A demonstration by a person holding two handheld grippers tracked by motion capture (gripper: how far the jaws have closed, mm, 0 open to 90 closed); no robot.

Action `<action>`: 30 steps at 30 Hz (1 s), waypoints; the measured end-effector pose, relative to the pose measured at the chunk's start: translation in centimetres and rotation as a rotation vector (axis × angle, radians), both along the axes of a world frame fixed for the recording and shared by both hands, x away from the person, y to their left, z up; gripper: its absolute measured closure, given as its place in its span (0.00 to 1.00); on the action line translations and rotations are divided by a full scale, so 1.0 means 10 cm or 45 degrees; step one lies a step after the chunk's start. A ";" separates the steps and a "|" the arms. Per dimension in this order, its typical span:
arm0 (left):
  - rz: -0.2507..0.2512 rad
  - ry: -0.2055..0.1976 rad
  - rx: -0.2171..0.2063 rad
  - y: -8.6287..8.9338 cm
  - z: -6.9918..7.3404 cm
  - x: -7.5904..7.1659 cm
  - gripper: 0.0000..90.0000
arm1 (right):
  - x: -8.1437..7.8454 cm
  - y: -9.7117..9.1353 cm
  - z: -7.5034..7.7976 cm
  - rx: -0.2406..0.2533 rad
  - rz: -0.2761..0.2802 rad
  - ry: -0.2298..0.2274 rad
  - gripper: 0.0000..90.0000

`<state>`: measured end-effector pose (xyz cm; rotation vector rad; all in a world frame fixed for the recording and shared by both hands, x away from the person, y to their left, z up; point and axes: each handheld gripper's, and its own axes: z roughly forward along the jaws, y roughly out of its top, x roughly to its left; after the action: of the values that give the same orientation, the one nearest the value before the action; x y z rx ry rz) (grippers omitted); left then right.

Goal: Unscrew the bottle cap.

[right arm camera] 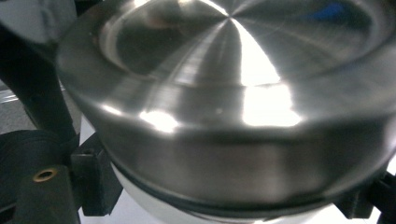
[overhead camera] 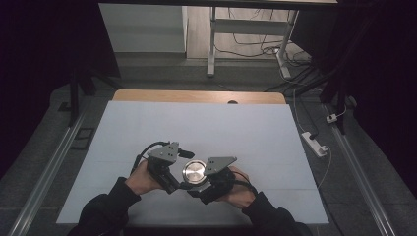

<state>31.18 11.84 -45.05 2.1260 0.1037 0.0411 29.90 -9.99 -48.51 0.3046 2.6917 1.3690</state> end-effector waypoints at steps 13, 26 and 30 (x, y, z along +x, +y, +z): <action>0.081 0.019 -0.042 -0.08 -0.03 -0.01 0.21 | 0.03 0.03 0.01 -0.019 -0.053 -0.002 0.17; 0.381 0.046 -0.065 -0.25 0.01 -0.08 0.12 | 0.08 -0.01 0.01 0.036 -0.262 -0.001 0.17; 0.299 0.042 -0.080 -0.14 0.08 -0.06 0.04 | 0.06 -0.03 0.05 0.060 -0.236 -0.005 0.17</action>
<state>30.59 10.41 -44.26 2.0427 0.3695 0.1399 30.51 -10.25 -48.00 0.5406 2.5556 1.3777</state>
